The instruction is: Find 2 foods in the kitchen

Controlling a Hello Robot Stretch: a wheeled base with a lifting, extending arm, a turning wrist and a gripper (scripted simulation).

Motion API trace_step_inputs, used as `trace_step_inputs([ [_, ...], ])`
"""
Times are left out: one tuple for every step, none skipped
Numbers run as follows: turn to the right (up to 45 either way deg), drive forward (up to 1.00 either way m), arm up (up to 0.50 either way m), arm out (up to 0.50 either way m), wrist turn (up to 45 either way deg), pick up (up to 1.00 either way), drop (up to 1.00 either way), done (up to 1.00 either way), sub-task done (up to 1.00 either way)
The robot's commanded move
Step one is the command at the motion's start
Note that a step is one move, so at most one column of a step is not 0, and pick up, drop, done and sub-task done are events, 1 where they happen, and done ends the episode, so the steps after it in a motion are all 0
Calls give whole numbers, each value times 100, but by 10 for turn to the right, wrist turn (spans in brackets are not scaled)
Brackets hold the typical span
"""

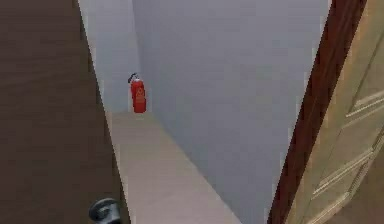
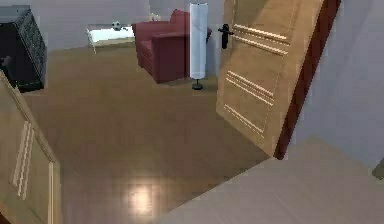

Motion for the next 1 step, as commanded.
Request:
trace_step_inputs([
  [150,0,0,0,0,0,0,0,0],
])
